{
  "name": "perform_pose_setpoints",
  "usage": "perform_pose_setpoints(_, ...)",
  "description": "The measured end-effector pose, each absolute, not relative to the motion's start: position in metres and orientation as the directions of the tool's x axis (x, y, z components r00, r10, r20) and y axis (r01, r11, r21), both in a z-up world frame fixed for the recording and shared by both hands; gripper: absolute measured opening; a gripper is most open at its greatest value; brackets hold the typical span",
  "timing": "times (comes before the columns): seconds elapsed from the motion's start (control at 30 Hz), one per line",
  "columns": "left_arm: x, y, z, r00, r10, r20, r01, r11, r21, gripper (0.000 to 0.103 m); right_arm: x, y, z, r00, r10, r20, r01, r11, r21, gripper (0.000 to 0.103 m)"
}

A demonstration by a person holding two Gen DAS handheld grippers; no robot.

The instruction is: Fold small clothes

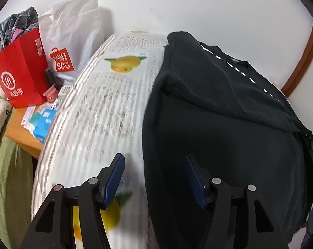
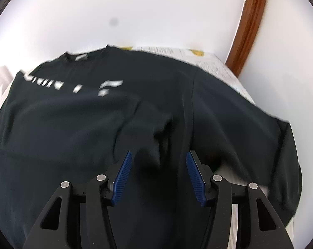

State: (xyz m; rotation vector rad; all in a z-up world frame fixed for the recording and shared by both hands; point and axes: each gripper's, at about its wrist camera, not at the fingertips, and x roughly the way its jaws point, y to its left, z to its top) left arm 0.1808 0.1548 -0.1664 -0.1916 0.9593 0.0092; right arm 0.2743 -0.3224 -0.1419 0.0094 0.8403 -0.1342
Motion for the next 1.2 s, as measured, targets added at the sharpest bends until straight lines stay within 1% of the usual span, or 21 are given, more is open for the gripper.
perform_pose_setpoints(0.13,0.154,0.150,-0.171,0.563,-0.089,-0.822,-0.072,0.985,-0.156,0.057,0.224,-0.323,-0.155,0.653,-0.099,-0.751,0.103,0.994,-0.041,0.059)
perform_pose_setpoints(0.2,0.138,0.143,-0.171,0.569,-0.070,-0.819,-0.060,0.990,-0.127,0.057,0.198,-0.324,-0.163,0.651,-0.116,-0.750,0.102,0.993,-0.065,0.062)
perform_pose_setpoints(0.27,0.125,0.139,-0.170,0.568,-0.079,-0.819,-0.048,0.990,-0.129,0.057,0.173,-0.323,-0.171,0.652,-0.144,-0.744,0.099,0.990,-0.104,0.063)
perform_pose_setpoints(0.37,0.108,0.133,-0.169,0.565,-0.092,-0.820,-0.038,0.990,-0.138,0.057,0.142,-0.326,-0.178,0.647,-0.148,-0.748,0.093,0.989,-0.115,0.064)
perform_pose_setpoints(0.5,0.084,0.121,-0.173,0.561,-0.060,-0.825,-0.032,0.995,-0.094,0.056,0.103,-0.335,-0.186,0.645,-0.138,-0.751,0.113,0.990,-0.085,0.064)
perform_pose_setpoints(0.53,0.079,0.117,-0.173,0.561,-0.047,-0.826,-0.027,0.997,-0.075,0.054,0.095,-0.336,-0.189,0.640,-0.125,-0.758,0.109,0.991,-0.071,0.064)
perform_pose_setpoints(0.57,0.075,0.113,-0.174,0.560,-0.023,-0.828,-0.029,0.998,-0.048,0.047,0.087,-0.337,-0.194,0.630,-0.100,-0.770,0.096,0.994,-0.050,0.064)
perform_pose_setpoints(0.6,0.072,0.110,-0.174,0.561,0.006,-0.828,-0.033,0.999,-0.015,0.043,0.083,-0.338,-0.197,0.623,-0.083,-0.778,0.087,0.996,-0.036,0.060)
perform_pose_setpoints(0.63,0.069,0.108,-0.173,0.563,0.004,-0.827,-0.030,0.999,-0.015,0.034,0.078,-0.337,-0.201,0.619,-0.069,-0.782,0.081,0.996,-0.023,0.057)
perform_pose_setpoints(0.67,0.068,0.108,-0.173,0.562,-0.014,-0.827,-0.028,0.999,-0.036,0.022,0.072,-0.336,-0.203,0.636,-0.064,-0.769,0.082,0.997,-0.015,0.048)
perform_pose_setpoints(0.7,0.067,0.110,-0.172,0.559,-0.034,-0.829,-0.034,0.997,-0.064,0.017,0.068,-0.334,-0.203,0.648,-0.056,-0.760,0.079,0.997,-0.006,0.032)
perform_pose_setpoints(0.73,0.066,0.112,-0.172,0.554,-0.044,-0.832,-0.048,0.995,-0.084,0.011,0.064,-0.333,-0.204,0.656,-0.033,-0.754,0.067,0.998,0.014,0.026)
perform_pose_setpoints(0.77,0.064,0.113,-0.172,0.552,-0.045,-0.833,-0.058,0.994,-0.093,0.008,0.061,-0.332,-0.204,0.665,-0.014,-0.747,0.061,0.997,0.036,0.017)
perform_pose_setpoints(0.8,0.063,0.114,-0.172,0.552,-0.048,-0.832,-0.067,0.993,-0.102,0.007,0.058,-0.331,-0.204,0.672,-0.027,-0.740,0.077,0.997,0.033,0.013)
perform_pose_setpoints(0.87,0.057,0.118,-0.172,0.551,-0.051,-0.833,-0.079,0.991,-0.112,0.007,0.056,-0.328,-0.204,0.674,-0.041,-0.737,0.085,0.996,0.023,0.010)
perform_pose_setpoints(1.07,0.031,0.125,-0.170,0.540,-0.046,-0.840,-0.088,0.990,-0.111,0.008,0.046,-0.327,-0.204,0.666,0.003,-0.746,0.054,0.997,0.052,0.010)
perform_pose_setpoints(1.13,0.029,0.124,-0.168,0.539,-0.042,-0.841,-0.076,0.992,-0.098,0.011,0.040,-0.325,-0.204,0.665,0.011,-0.747,0.037,0.998,0.048,0.010)
perform_pose_setpoints(1.2,0.031,0.121,-0.166,0.536,-0.036,-0.843,-0.072,0.994,-0.088,0.014,0.037,-0.328,-0.200,0.672,0.020,-0.740,0.015,0.999,0.041,0.016)
